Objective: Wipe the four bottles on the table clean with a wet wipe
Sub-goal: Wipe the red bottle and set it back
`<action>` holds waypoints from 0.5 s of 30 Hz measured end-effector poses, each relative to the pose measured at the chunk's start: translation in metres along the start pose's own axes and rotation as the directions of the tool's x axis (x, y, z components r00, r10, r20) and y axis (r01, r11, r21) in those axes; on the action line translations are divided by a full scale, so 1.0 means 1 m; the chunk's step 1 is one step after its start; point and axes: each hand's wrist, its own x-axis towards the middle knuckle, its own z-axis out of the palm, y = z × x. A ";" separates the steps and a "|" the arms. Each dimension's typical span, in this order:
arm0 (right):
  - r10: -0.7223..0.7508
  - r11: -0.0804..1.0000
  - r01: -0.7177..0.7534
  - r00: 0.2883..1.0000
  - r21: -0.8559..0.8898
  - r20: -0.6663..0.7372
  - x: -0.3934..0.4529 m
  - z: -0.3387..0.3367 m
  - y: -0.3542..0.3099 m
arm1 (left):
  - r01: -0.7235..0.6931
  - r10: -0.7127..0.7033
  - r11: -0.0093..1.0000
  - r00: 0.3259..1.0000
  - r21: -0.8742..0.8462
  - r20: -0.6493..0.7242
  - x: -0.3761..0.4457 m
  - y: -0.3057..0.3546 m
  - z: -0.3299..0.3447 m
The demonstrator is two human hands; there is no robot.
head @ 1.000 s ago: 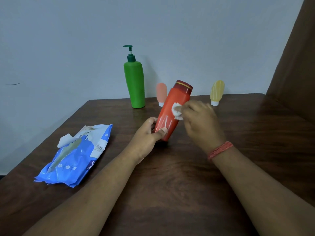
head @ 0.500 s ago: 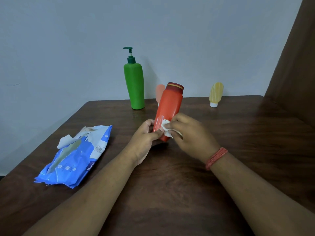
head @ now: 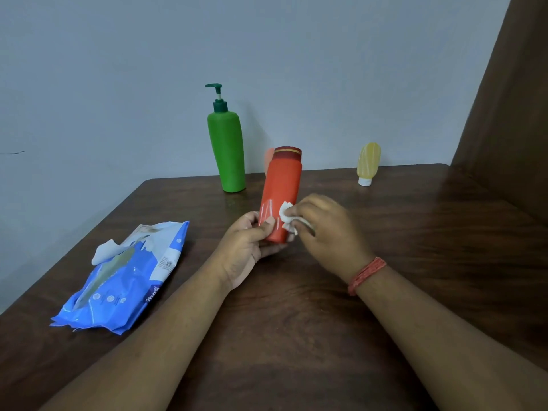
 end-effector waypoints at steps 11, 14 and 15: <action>-0.051 0.995 0.042 0.992 0.087 0.113 -0.002 0.004 -0.003 | 0.023 -0.021 0.996 0.999 -0.082 0.034 -0.002 0.003 0.001; -0.077 0.996 0.070 0.990 0.063 0.115 -0.002 0.005 -0.004 | 0.033 -0.027 0.992 0.998 -0.123 0.050 -0.002 0.004 0.003; -0.070 0.997 0.066 0.993 0.045 0.094 -0.002 0.005 -0.005 | 0.041 -0.032 0.988 0.998 -0.148 0.061 -0.001 0.003 0.003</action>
